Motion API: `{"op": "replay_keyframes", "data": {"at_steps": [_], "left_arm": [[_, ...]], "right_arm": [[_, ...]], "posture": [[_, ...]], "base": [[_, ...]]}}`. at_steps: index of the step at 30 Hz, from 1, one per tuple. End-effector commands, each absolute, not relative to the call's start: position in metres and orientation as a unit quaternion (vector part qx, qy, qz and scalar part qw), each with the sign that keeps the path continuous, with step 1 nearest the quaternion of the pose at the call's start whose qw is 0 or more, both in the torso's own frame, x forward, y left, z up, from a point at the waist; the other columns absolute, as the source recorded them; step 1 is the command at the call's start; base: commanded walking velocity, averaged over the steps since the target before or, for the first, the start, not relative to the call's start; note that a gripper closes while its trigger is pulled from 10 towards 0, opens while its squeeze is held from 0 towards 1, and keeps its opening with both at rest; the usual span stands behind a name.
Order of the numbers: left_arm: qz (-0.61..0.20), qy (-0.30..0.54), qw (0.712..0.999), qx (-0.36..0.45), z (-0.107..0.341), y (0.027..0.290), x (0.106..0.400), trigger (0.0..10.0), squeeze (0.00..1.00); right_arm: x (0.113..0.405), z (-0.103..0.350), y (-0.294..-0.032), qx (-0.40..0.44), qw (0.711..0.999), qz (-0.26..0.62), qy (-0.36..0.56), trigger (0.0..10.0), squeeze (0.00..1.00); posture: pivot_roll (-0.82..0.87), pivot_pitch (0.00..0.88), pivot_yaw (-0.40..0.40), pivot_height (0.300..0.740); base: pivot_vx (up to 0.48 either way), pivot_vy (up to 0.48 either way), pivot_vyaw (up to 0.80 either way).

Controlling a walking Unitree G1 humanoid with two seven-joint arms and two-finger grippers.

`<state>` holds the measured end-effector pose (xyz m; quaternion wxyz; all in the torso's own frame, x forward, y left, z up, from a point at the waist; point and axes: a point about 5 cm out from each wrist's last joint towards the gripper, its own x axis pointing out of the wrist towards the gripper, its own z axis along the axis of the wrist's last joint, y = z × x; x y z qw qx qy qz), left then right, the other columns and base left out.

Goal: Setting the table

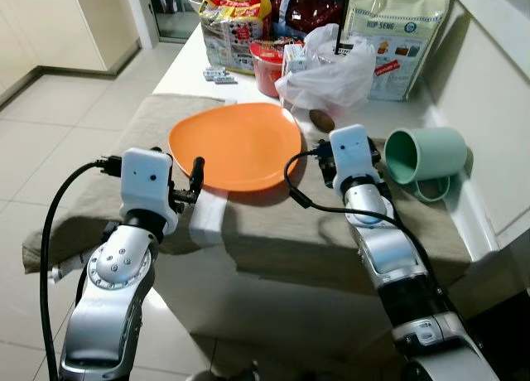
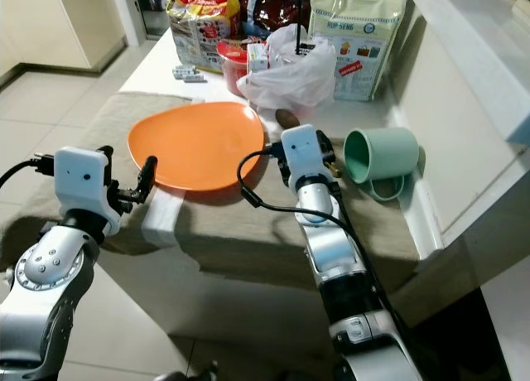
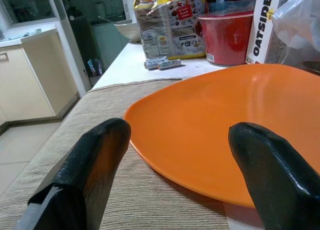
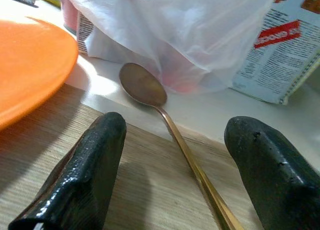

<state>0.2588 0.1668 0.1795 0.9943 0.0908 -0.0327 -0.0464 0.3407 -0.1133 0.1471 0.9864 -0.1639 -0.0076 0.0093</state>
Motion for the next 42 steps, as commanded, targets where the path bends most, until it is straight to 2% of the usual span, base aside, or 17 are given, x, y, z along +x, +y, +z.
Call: {"op": "replay_keyframes", "data": {"at_steps": [1,8,10,14,19,42], "left_arm": [[-0.049,-0.036,0.994,0.094,0.181,0.166,0.258,10.0,0.00],[-0.051,-0.035,0.994,0.094,0.181,0.167,0.260,10.0,0.00],[-0.055,-0.038,0.993,0.094,0.182,0.165,0.261,10.0,0.00],[-0.055,-0.039,0.993,0.094,0.183,0.165,0.261,10.0,0.00],[-0.056,-0.040,0.993,0.096,0.184,0.166,0.262,10.0,0.00],[-0.057,-0.046,0.992,0.102,0.187,0.166,0.261,10.0,0.00]], "right_arm": [[0.334,0.131,-0.121,-0.180,0.983,0.002,0.029,10.0,0.00],[0.328,0.125,-0.125,-0.170,0.984,-0.007,0.050,10.0,0.00],[0.326,0.119,-0.124,-0.114,0.989,-0.002,0.094,10.0,0.00],[0.326,0.118,-0.124,-0.098,0.989,0.000,0.108,10.0,0.00],[0.329,0.122,-0.123,-0.035,0.988,0.007,0.149,10.0,0.00],[0.306,0.119,-0.128,-0.040,0.955,0.056,0.287,10.0,0.00]], "posture": [[0.00,0.087,0.032,0.740],[-0.02,0.086,0.037,0.740],[-0.02,0.084,0.041,0.740],[-0.02,0.084,0.042,0.740],[-0.02,0.080,0.044,0.740],[-0.04,0.071,0.027,0.740]], "base": [[0.000,0.000,0.00],[0.000,0.000,0.00],[0.000,0.000,0.00],[0.000,0.000,0.00],[0.000,0.000,0.00],[0.000,0.000,0.00]]}}
